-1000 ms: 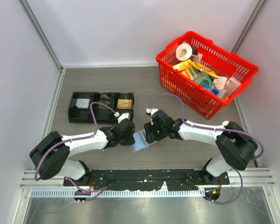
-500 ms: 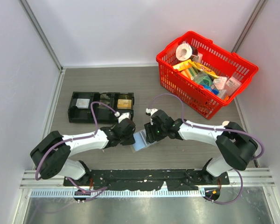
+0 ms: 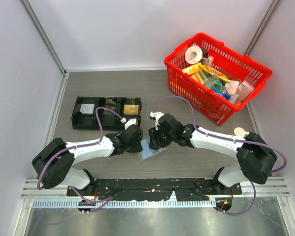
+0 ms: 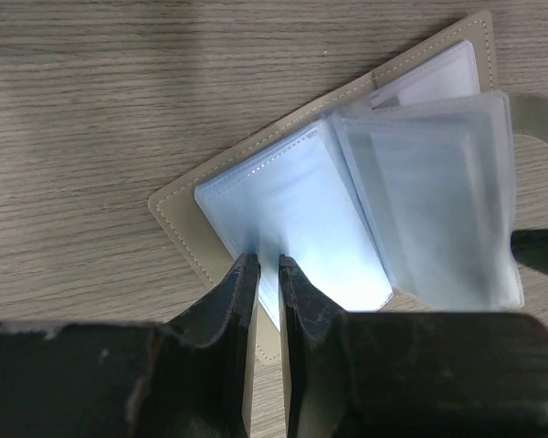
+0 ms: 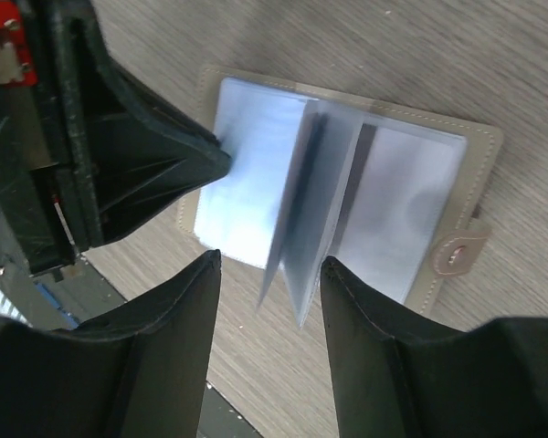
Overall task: Take the credit cards out of the card holder
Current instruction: Remove the credit card from the card holder.
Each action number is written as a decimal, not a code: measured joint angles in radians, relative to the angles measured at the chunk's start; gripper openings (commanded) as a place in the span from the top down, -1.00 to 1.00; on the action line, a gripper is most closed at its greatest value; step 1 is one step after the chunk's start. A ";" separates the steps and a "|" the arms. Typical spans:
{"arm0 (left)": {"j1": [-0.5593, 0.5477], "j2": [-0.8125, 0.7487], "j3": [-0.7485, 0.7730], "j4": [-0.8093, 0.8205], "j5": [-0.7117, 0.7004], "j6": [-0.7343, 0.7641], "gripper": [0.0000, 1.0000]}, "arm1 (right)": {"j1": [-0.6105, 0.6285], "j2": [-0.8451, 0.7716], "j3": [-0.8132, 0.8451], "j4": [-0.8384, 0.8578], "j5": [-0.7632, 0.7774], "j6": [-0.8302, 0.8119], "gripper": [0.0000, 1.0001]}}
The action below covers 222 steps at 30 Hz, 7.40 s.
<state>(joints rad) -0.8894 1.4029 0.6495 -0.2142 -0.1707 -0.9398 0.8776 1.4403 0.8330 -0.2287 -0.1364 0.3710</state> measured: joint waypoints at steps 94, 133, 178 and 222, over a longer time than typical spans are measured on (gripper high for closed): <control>-0.005 -0.024 -0.015 -0.060 0.022 -0.047 1.00 | -0.180 0.253 -0.375 0.924 -0.434 0.377 0.37; -0.005 0.007 0.010 -0.074 0.018 -0.048 1.00 | -0.249 0.309 -0.395 1.077 -0.585 0.433 0.87; -0.005 0.010 0.008 -0.057 0.027 -0.047 1.00 | -0.219 0.309 -0.360 1.070 -0.582 0.438 0.86; 0.093 -0.348 0.051 -0.048 0.189 0.227 -0.82 | -0.378 -0.378 -0.211 0.150 -0.555 0.050 0.98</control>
<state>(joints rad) -0.7959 1.0546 0.7010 -0.2626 0.0181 -0.7124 0.4999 1.0622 0.6224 -0.0788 -0.6914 0.4210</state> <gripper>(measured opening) 0.914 0.029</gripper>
